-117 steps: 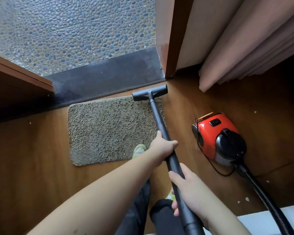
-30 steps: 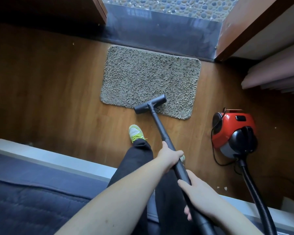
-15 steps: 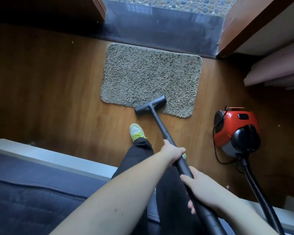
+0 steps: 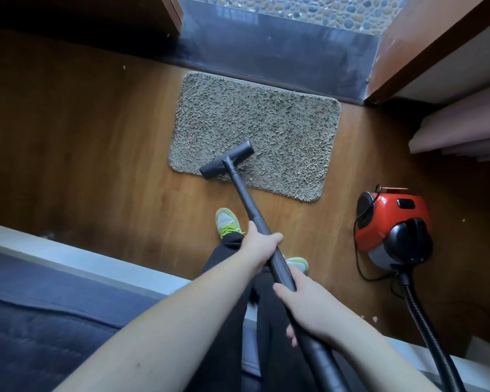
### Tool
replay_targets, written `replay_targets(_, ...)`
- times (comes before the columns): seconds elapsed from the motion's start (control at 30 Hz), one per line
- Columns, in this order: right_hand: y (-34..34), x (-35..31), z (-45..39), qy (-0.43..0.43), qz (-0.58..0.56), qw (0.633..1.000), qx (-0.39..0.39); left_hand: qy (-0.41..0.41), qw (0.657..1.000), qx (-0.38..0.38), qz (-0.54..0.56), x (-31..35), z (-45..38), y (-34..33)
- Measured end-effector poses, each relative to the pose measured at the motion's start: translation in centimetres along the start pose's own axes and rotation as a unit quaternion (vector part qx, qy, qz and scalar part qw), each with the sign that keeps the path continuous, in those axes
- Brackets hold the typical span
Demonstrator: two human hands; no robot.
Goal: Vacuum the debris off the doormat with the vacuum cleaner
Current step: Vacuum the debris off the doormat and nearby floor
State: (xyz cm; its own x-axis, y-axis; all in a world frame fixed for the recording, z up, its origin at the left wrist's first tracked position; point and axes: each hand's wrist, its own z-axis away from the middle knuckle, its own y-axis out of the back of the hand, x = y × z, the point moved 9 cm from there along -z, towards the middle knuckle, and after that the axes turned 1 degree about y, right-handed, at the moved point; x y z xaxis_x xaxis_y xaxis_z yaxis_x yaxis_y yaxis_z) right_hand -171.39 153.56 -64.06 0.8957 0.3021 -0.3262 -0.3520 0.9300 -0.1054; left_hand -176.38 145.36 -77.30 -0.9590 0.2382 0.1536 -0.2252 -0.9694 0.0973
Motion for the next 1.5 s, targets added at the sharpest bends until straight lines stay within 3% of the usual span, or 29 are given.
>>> replay_targets(0.27, -2.6, -9.2, -7.6, 0.021, 0.000, 1.000, 0.004, -0.038, 0.997, 0.030, 0.052, 8.3, -3.2, 9.8)
replay_targets(0.7, -3.0, -24.8, -15.7, 0.073, 0.065, 0.995, 0.018, -0.059, 0.954, -0.002, 0.295, 18.3, -7.0, 18.8)
replay_targets(1.2, -2.7, -36.5, -22.7, 0.031, 0.049, 0.998, -0.024, -0.049, 0.961, 0.065, 0.263, 28.7, -13.5, 26.3)
replay_targets(1.5, -8.4, -40.9, -26.4, 0.028, 0.069, 0.997, -0.016, -0.026, 0.970, 0.082, 0.227, 29.1, -17.7, 33.9)
